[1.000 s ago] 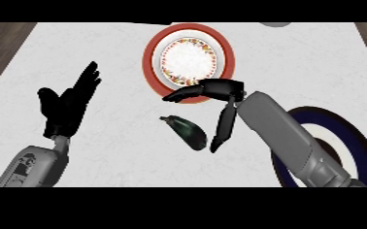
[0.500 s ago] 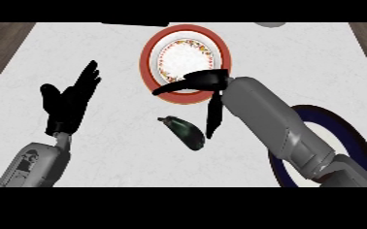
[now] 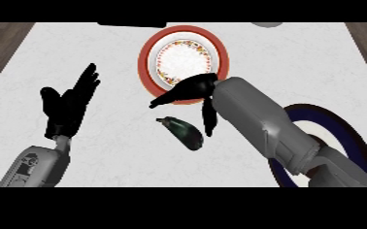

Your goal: Pick the eggplant from the plate and place it in the plate

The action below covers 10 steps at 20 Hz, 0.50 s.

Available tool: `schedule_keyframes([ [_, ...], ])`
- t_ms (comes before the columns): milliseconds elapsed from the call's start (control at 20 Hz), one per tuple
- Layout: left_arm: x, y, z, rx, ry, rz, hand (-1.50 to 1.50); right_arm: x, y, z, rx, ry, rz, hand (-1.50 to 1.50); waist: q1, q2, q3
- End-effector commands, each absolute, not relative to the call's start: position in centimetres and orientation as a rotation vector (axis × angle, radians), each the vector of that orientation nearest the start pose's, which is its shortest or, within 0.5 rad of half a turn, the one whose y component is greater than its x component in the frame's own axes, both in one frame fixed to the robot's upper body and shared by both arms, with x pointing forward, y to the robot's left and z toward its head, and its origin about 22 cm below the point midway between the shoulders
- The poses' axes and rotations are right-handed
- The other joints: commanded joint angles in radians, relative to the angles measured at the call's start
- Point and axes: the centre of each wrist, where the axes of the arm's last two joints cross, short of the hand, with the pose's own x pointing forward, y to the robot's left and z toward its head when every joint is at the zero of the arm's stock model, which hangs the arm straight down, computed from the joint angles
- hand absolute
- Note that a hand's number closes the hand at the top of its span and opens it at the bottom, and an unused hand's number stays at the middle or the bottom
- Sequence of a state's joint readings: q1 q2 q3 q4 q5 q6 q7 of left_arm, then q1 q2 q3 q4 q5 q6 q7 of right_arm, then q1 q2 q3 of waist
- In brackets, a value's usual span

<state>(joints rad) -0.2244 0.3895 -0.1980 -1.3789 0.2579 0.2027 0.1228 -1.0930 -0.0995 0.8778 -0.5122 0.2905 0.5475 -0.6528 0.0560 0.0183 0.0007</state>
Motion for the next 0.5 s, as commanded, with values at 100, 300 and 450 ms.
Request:
schedule_keyframes([
  [100,29.2,26.3,1.4,0.14,-1.428,-0.105,0.0,39.6,-3.9,2.9,0.614,-1.181,2.124,-1.5,-0.006,0.0,-0.001],
  [300,30.6,27.2,3.6,0.165,-1.429,-0.112,0.0,41.4,-5.5,4.7,0.613,-1.15,2.167,-1.5,-0.012,-0.001,0.0],
  [450,29.5,27.9,2.2,0.149,-1.427,-0.128,0.0,39.4,-3.1,3.3,0.618,-1.084,2.211,-1.5,-0.007,-0.006,-0.001],
])
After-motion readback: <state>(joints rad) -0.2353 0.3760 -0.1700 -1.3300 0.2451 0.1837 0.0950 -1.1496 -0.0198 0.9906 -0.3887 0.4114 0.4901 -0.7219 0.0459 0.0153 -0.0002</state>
